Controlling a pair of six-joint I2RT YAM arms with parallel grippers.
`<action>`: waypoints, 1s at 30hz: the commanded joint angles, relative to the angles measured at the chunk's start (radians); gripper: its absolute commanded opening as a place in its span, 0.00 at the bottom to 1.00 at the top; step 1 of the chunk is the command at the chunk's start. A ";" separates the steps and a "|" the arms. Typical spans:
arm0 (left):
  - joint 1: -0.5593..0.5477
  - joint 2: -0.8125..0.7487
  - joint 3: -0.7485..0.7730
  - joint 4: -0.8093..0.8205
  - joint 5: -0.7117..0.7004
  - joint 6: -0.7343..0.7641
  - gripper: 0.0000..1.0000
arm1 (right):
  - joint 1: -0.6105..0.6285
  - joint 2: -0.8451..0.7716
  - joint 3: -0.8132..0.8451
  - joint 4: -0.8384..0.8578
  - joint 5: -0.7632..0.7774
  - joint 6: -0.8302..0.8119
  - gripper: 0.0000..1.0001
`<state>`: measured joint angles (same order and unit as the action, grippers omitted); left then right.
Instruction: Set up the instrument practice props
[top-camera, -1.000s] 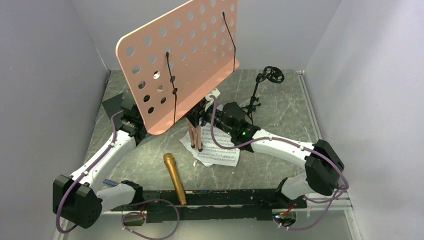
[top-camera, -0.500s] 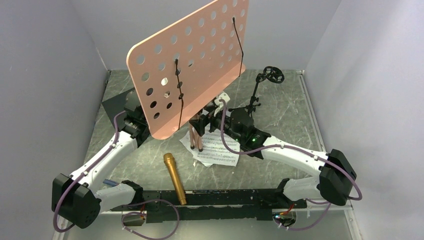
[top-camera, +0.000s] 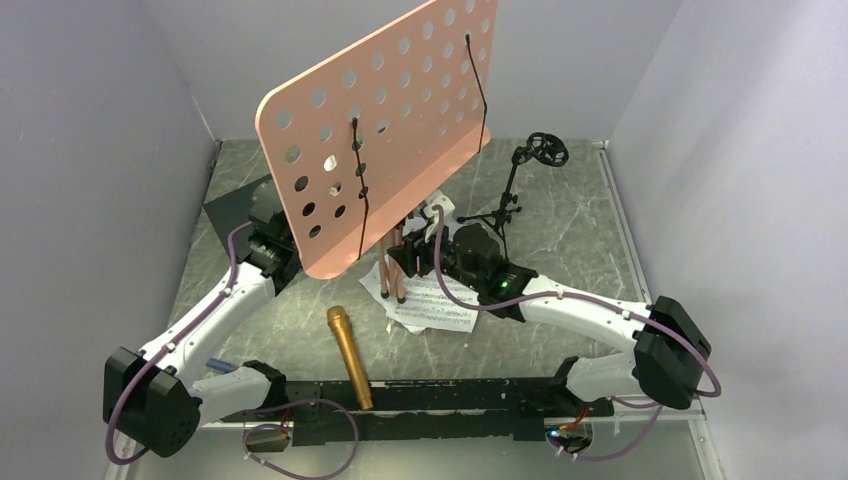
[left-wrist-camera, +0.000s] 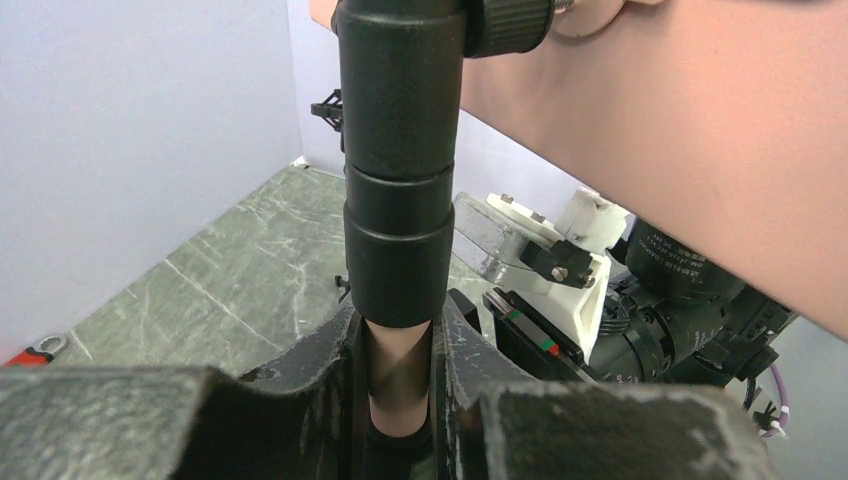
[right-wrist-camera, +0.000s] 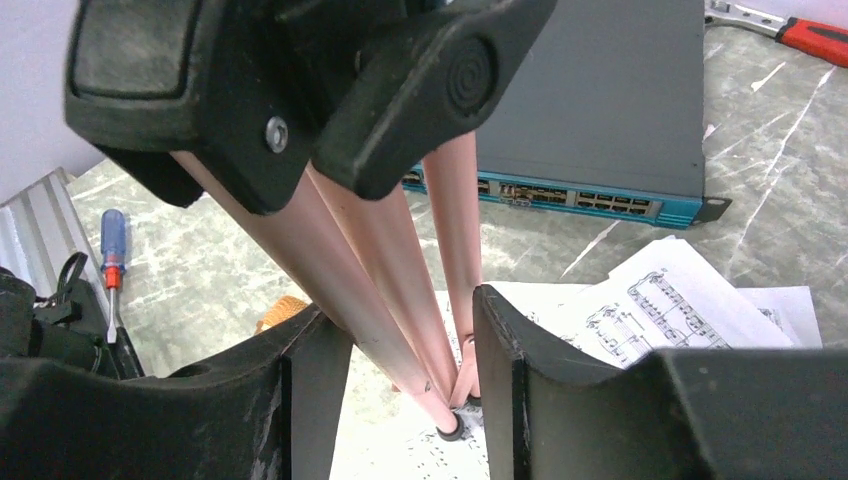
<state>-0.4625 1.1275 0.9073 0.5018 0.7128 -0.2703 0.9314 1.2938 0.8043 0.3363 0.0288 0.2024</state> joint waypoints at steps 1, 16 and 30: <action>-0.005 -0.038 0.018 0.060 -0.022 0.017 0.02 | 0.009 0.010 0.009 0.033 0.031 -0.011 0.49; -0.008 -0.061 0.023 0.037 -0.049 0.028 0.03 | 0.033 0.046 0.048 0.004 0.123 -0.047 0.00; -0.008 -0.069 0.109 0.016 -0.128 0.097 0.03 | 0.035 0.058 0.104 -0.042 0.210 -0.092 0.00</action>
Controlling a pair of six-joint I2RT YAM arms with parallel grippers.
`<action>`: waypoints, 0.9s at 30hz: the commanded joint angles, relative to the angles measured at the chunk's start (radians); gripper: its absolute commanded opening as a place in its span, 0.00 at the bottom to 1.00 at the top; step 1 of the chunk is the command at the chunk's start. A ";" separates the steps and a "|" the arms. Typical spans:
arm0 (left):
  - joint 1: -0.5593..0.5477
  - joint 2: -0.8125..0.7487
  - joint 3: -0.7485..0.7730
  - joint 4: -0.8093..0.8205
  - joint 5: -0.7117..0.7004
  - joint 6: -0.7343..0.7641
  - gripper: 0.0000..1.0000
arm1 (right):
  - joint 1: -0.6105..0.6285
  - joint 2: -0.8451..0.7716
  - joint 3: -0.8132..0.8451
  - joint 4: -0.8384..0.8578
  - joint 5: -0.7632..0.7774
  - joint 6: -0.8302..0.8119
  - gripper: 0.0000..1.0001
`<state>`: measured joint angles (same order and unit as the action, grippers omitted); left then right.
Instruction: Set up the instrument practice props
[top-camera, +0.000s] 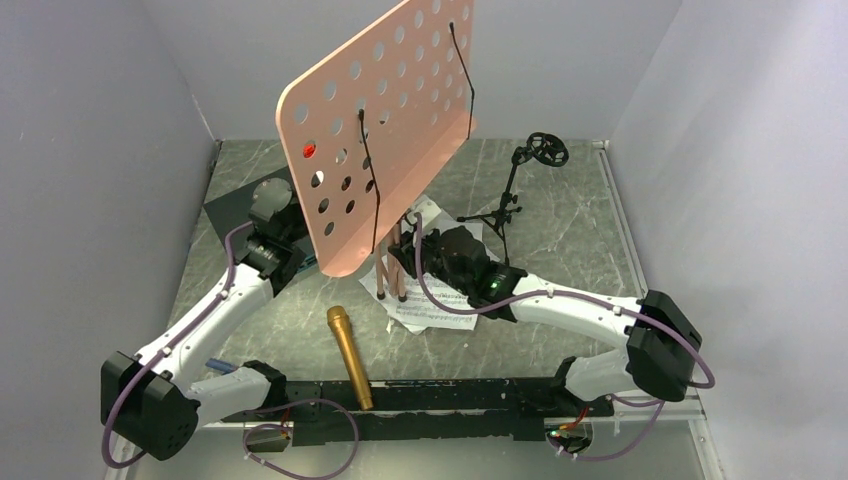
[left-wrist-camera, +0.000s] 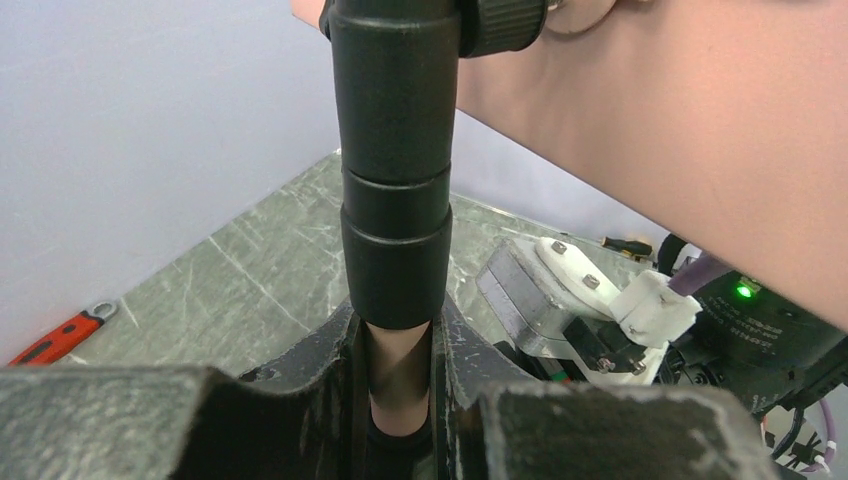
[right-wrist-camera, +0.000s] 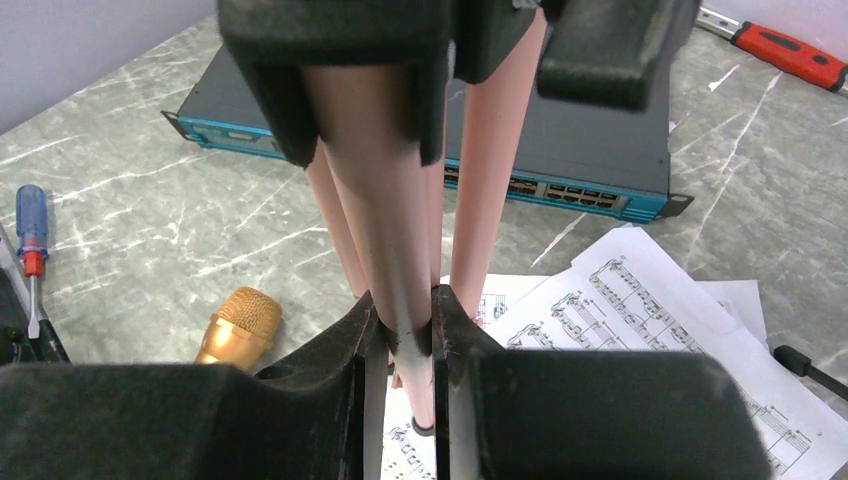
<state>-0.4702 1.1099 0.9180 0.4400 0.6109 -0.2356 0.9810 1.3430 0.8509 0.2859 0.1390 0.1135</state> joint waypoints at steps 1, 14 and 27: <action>-0.001 -0.052 0.109 0.070 -0.034 0.068 0.03 | -0.014 0.012 0.062 0.016 0.103 -0.004 0.00; -0.001 -0.079 0.202 -0.014 -0.138 0.137 0.03 | -0.014 0.082 0.176 0.022 0.104 -0.021 0.00; 0.000 -0.109 0.270 -0.103 -0.254 0.126 0.03 | -0.014 0.094 0.208 -0.052 0.058 -0.043 0.00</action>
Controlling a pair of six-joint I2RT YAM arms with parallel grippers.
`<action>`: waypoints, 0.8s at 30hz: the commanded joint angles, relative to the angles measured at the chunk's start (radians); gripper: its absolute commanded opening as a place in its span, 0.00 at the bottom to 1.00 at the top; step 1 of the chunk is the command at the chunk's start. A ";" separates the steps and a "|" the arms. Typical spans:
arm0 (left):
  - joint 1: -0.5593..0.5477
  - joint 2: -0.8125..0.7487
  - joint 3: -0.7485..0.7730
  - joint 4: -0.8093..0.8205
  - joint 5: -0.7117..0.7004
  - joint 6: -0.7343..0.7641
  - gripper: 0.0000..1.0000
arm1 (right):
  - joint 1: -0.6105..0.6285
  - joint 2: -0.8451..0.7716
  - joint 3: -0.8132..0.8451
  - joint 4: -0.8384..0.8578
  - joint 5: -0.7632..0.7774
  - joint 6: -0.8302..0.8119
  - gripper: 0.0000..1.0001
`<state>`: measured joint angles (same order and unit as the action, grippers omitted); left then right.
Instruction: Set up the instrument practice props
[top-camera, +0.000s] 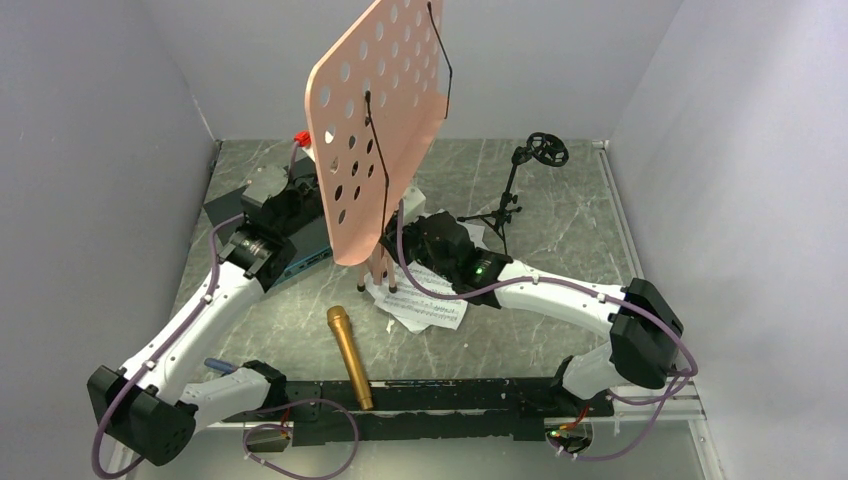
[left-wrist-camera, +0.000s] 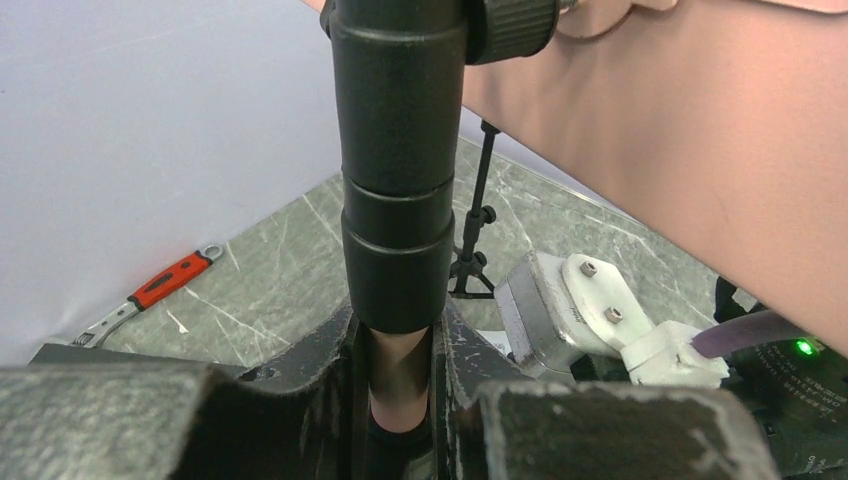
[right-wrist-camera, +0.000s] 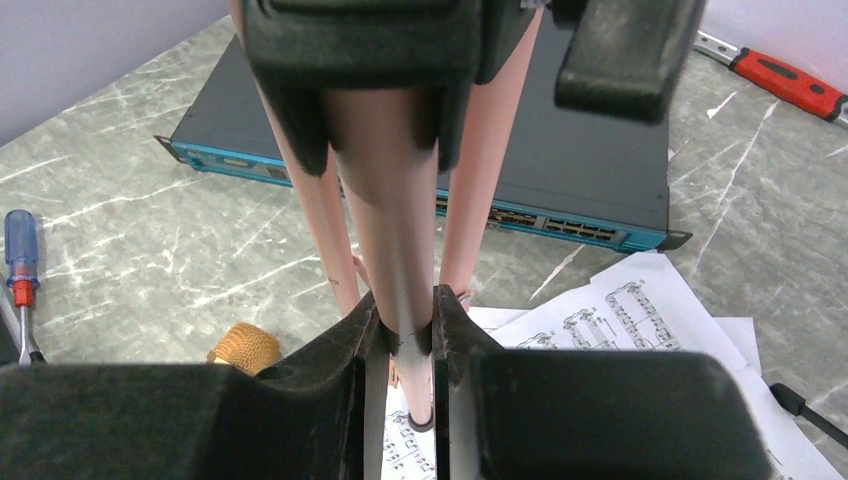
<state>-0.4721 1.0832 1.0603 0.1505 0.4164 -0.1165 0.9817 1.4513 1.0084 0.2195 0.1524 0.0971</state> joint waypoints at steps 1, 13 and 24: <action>0.001 -0.083 0.131 0.182 -0.066 0.007 0.03 | -0.015 -0.014 0.050 0.013 0.047 -0.027 0.00; 0.001 -0.102 0.183 0.108 -0.112 0.060 0.03 | -0.015 -0.016 0.064 -0.030 0.082 -0.047 0.00; 0.003 -0.088 0.227 0.071 -0.086 0.092 0.03 | -0.022 -0.029 0.062 -0.078 0.138 -0.079 0.00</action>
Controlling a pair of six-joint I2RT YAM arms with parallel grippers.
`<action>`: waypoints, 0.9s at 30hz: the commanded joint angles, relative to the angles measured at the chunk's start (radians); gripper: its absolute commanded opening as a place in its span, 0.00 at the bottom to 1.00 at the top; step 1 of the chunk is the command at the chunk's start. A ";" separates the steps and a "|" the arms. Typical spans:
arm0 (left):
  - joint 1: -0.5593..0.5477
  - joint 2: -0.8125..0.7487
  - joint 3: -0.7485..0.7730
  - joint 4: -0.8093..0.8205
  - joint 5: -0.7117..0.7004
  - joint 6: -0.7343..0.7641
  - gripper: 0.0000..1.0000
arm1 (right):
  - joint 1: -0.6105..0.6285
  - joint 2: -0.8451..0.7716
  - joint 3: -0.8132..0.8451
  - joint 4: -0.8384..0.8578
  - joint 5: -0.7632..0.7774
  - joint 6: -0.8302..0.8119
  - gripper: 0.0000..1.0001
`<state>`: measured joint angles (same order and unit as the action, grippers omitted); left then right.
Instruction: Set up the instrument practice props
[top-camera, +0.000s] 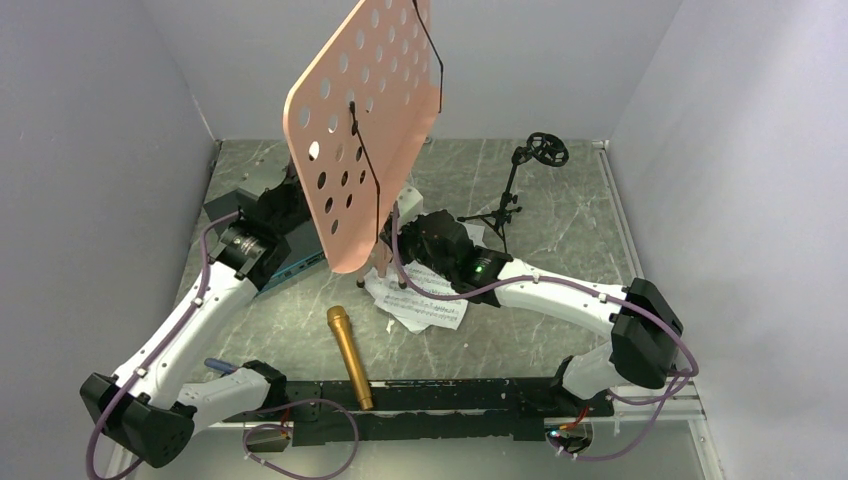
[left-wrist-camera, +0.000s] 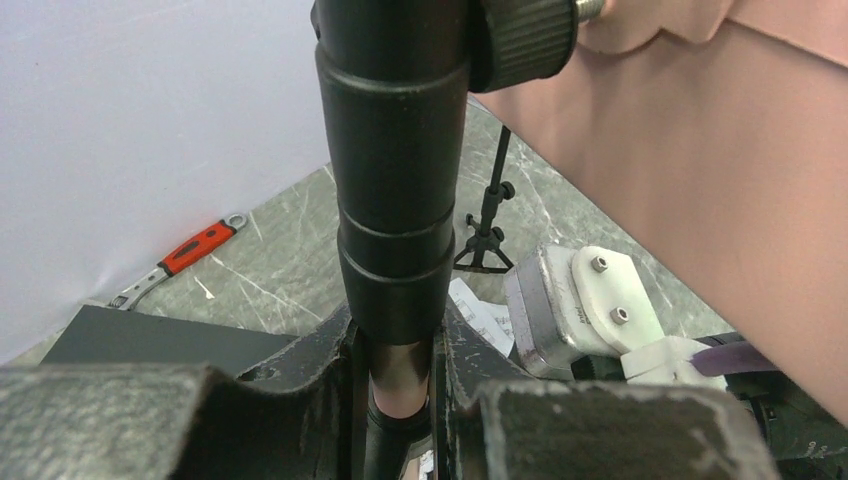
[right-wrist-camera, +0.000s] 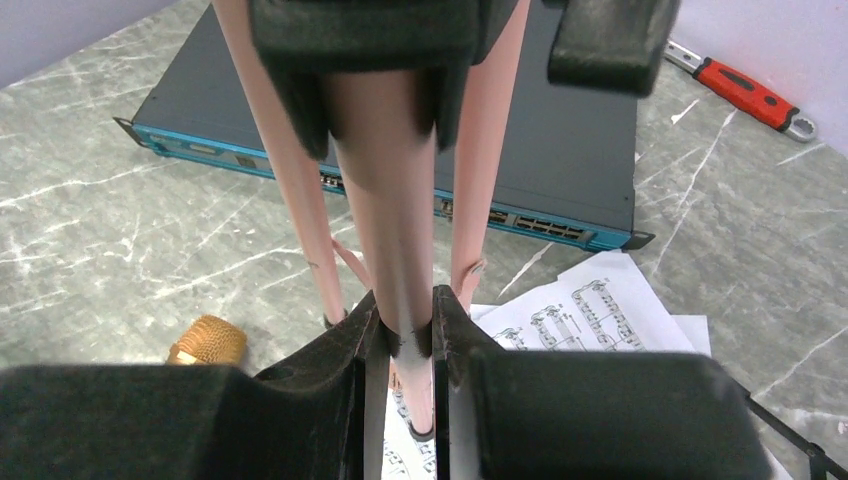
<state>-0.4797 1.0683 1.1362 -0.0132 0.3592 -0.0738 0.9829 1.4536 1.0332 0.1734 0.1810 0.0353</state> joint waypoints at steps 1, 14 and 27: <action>0.010 -0.072 0.155 0.231 -0.029 0.052 0.03 | -0.024 -0.033 0.036 -0.037 0.108 -0.015 0.00; 0.010 -0.079 0.119 0.231 -0.092 0.062 0.03 | -0.035 -0.014 0.079 -0.094 -0.019 0.032 0.00; 0.010 -0.140 0.014 0.224 -0.150 0.062 0.03 | -0.033 0.004 0.110 -0.100 -0.157 0.105 0.00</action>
<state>-0.4793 1.0206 1.1320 -0.0570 0.2718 -0.0395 0.9657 1.4689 1.0832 0.0338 0.0448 0.0635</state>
